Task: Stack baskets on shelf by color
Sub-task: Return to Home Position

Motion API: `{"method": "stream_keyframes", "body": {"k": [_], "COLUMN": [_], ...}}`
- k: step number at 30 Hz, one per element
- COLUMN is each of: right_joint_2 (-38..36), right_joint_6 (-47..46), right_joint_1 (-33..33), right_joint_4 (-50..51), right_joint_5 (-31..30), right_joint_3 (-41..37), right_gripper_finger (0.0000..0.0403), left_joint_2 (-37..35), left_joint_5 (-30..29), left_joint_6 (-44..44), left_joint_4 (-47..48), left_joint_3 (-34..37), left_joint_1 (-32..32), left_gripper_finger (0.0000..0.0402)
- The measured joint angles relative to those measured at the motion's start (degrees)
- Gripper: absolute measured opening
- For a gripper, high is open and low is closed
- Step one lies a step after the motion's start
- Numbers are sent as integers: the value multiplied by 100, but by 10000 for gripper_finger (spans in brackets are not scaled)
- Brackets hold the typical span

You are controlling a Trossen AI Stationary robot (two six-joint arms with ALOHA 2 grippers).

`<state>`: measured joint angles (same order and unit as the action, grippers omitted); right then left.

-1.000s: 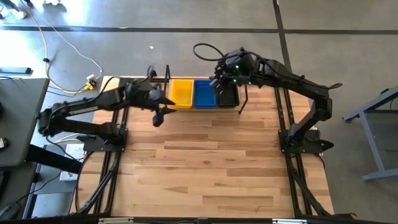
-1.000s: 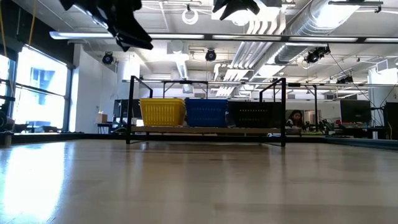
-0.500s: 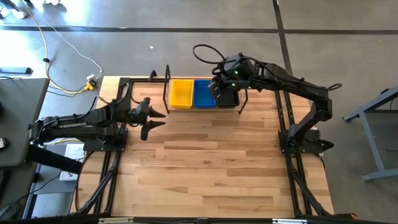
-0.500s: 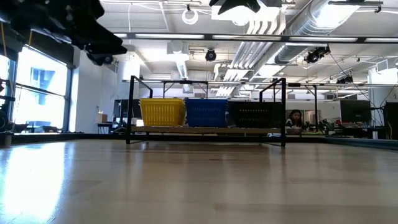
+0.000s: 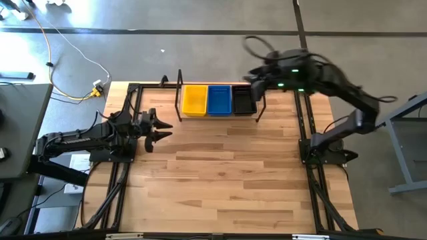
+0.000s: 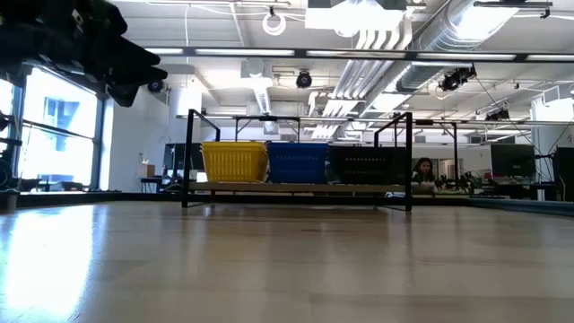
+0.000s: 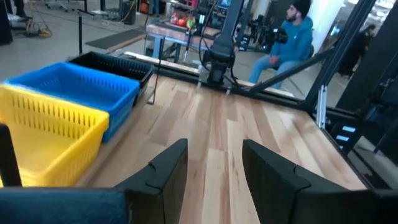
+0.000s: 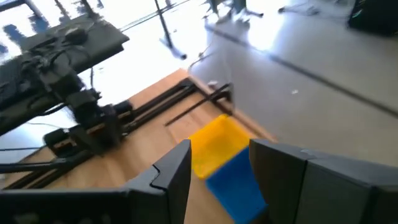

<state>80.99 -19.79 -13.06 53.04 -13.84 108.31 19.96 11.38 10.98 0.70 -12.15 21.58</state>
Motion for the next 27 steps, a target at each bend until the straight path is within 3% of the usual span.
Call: {"method": "stream_keyframes", "body": {"k": [5,9,14,27], "right_joint_2": [-859,-1676,-2723,-5208], "right_joint_6": [192,232,193,103], "right_joint_1": [0,97,334,789], "right_joint_4": [431,304,-355,-2616], "right_joint_5": [-433,-641,-905,-691], "right_joint_3": [-265,-1000,-2466,-6485], "right_gripper_finger": [147,147,147,147], "left_joint_2": [-9,-10,63,200], "left_joint_5": [-1,-3,-66,-515], "left_joint_6": [413,702,615,666], "left_joint_4": [-491,-1006,-1022,-834], "left_joint_3": [434,690,738,744], "left_joint_1": [0,0,0,4], "left_gripper_finger": [142,142,142,142]}}
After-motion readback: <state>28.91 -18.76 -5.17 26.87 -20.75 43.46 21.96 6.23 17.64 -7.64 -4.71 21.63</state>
